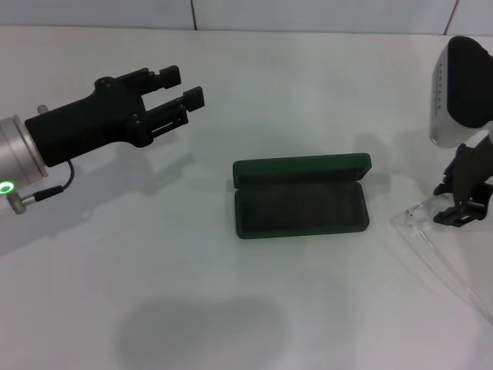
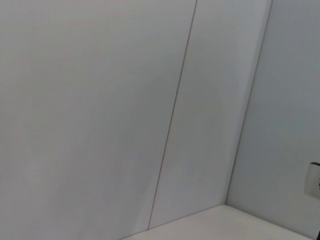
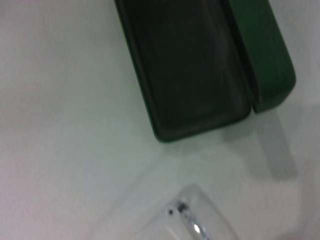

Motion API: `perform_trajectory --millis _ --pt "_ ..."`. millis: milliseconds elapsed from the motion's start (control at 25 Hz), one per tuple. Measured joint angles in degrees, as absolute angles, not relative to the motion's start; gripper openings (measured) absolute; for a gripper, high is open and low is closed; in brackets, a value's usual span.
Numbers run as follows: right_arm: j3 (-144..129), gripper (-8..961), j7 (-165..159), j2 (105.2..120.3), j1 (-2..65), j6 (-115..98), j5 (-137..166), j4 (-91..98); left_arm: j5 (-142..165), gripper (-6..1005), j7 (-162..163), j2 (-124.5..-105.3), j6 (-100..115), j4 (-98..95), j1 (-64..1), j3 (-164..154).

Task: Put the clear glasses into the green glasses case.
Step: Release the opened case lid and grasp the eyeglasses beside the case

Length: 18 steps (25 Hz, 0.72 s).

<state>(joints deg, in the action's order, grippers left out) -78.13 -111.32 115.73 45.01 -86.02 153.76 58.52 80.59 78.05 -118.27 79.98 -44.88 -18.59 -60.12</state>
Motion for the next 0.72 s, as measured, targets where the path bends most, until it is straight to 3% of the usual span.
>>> perform_trajectory --millis 720 --pt "-71.8 396 -103.0 115.36 44.3 -86.1 151.6 58.1 80.2 581 78.1 -117.84 79.7 -44.9 -18.9 -60.0"
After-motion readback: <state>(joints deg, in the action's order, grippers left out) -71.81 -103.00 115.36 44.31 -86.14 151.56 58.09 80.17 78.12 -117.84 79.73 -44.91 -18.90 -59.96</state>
